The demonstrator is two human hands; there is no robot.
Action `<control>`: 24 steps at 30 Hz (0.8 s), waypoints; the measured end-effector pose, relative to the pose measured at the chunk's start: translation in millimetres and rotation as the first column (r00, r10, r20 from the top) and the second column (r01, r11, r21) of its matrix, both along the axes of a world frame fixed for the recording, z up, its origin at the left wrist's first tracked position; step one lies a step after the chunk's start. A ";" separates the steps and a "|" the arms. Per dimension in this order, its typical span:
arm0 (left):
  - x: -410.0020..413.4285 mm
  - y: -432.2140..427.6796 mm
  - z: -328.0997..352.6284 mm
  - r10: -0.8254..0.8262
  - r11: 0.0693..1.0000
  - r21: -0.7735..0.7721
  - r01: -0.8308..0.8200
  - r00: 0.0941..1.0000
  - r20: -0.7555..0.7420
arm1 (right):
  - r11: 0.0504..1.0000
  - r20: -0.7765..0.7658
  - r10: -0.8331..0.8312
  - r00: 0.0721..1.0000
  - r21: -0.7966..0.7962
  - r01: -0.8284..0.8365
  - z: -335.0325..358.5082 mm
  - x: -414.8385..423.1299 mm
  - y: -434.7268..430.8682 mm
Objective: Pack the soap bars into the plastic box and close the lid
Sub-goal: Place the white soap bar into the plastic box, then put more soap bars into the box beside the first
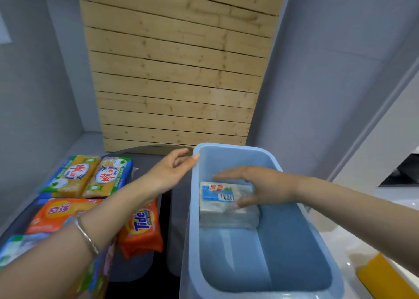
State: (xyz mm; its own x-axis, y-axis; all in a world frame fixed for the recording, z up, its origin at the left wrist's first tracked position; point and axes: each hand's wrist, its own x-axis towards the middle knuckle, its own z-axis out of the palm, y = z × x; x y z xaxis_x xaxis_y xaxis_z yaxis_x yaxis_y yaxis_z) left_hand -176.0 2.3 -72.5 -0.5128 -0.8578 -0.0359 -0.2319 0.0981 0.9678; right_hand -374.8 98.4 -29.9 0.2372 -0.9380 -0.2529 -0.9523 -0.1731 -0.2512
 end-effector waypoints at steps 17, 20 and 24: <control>213.3 80.1 -33.0 0.318 0.931 -0.241 -0.273 0.933 0.170 | 0.972 0.670 -0.235 0.704 0.169 0.164 -7.4 202.8 35.2; 211.6 88.0 -50.5 0.339 0.927 -0.247 -0.282 0.911 0.235 | 0.894 0.637 -0.447 0.628 0.328 0.304 -38.1 223.2 35.1; 198.3 95.6 -66.0 0.262 0.962 -0.178 -0.206 0.881 0.394 | 0.734 0.567 -0.677 0.470 0.570 0.370 -65.2 240.5 40.0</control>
